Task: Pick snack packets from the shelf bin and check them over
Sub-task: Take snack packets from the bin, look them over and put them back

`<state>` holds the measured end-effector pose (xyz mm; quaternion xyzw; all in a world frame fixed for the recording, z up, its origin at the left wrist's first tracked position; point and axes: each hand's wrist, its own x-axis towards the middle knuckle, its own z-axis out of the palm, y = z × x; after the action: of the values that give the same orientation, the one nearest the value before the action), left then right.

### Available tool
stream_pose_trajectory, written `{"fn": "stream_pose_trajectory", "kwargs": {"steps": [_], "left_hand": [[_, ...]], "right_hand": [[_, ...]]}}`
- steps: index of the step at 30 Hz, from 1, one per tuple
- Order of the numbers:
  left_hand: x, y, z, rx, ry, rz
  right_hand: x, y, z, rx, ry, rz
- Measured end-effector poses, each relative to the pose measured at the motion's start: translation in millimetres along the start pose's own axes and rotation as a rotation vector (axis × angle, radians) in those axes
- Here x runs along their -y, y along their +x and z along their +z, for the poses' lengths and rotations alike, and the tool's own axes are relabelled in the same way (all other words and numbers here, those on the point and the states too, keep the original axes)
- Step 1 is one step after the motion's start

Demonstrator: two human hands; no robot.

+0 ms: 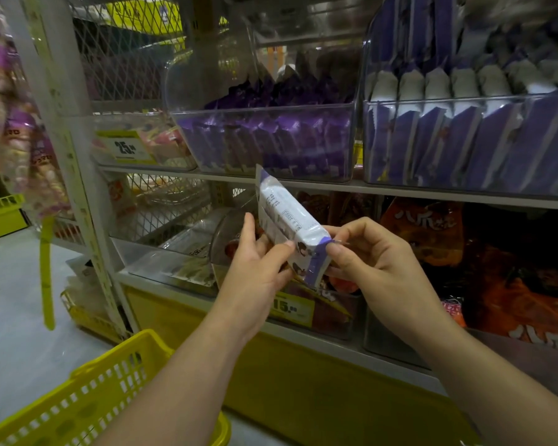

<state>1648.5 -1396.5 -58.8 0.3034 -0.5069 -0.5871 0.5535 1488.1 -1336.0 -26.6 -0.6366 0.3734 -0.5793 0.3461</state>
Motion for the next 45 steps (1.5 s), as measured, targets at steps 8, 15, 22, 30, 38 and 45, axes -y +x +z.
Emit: {"fn": "stream_pose_trajectory", "kwargs": {"steps": [8, 15, 22, 30, 38, 45], "left_hand": [[1.1, -1.5, 3.3, -0.015, 0.066, -0.035], [-5.1, -1.4, -0.6, -0.097, -0.109, -0.125], [-10.9, -2.6, -11.9, -0.065, -0.305, -0.220], [-18.1, -5.7, -13.4, -0.029, -0.376, -0.249], [-26.6, -10.8, -12.0, 0.087, -0.042, -0.082], [-30.1, -13.6, -10.1, 0.119, -0.026, 0.030]], "right_hand": [[-0.9, -2.1, 0.7, 0.056, -0.050, -0.007], [0.6, -0.8, 0.4, 0.063, 0.048, 0.059], [-5.0, 0.4, -2.5, 0.086, 0.199, 0.149], [-7.1, 2.8, -4.4, 0.089, 0.364, 0.204], [-5.8, 7.3, -6.2, -0.071, 0.618, 0.285], [-13.1, 8.4, -5.1, -0.175, 0.612, 0.311]]}}
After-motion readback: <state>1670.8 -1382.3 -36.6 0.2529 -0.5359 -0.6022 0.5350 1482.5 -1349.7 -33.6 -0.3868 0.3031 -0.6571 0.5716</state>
